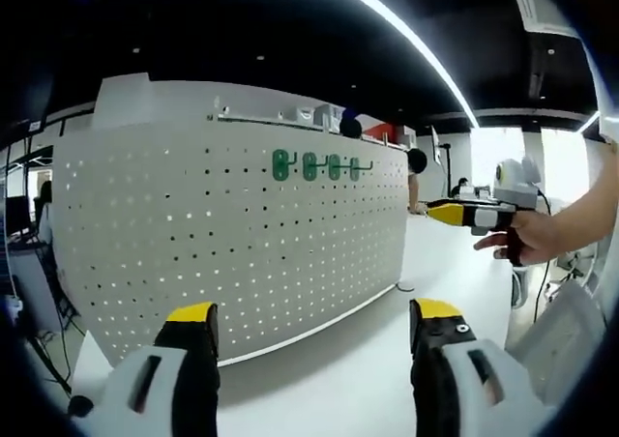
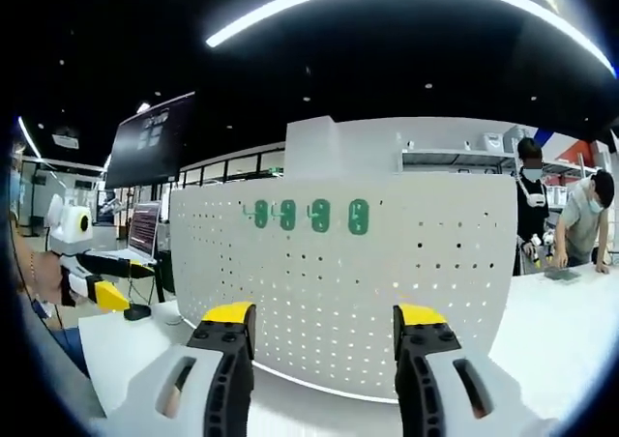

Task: Insert the hook assembly into the mounting plate slot until the hook locks in place.

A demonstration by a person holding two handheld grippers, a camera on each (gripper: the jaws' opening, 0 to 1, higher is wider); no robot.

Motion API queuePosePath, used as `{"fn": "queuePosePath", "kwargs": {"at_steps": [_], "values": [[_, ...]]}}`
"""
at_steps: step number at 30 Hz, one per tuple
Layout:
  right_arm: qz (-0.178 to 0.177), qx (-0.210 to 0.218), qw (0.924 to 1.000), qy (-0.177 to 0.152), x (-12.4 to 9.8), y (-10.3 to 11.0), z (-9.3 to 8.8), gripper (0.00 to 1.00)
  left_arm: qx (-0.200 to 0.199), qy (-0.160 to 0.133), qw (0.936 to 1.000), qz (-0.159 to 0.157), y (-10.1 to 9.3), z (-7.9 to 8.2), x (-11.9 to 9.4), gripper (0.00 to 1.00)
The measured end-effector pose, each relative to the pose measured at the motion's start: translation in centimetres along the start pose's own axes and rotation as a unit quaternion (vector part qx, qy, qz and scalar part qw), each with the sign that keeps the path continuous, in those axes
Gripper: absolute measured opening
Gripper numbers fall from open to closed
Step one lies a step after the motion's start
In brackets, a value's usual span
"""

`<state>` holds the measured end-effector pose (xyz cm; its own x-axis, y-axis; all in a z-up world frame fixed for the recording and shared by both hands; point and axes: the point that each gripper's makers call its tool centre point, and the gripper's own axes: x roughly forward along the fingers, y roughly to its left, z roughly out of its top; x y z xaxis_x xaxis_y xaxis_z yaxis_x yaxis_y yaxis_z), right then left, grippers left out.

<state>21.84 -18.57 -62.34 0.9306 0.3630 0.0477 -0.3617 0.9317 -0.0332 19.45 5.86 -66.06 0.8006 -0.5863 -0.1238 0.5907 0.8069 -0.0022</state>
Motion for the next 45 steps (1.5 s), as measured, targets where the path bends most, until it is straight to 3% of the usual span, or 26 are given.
{"fn": "queuePosePath", "kwargs": {"at_steps": [16, 27, 35, 45], "values": [[-0.009, 0.014, 0.9997, 0.018, -3.9, -0.4, -2.1, 0.59, -0.004, -0.012, 0.9997, 0.021, 0.8, -0.5, -2.4, 0.94], [-0.010, 0.019, 0.9995, 0.024, -5.9, -0.3, -2.7, 0.60, -0.008, -0.014, 0.9997, 0.017, 0.7, -1.3, -4.1, 0.99], [-0.010, 0.023, 0.9992, 0.032, -7.4, -0.1, -3.6, 0.62, 0.006, -0.001, 0.9996, 0.026, 1.0, -2.2, -5.5, 0.99], [-0.009, 0.026, 0.9989, 0.037, -8.8, 0.1, -4.3, 0.64, -0.005, -0.008, 0.9988, 0.047, 2.0, -2.3, -6.9, 1.00]]}}
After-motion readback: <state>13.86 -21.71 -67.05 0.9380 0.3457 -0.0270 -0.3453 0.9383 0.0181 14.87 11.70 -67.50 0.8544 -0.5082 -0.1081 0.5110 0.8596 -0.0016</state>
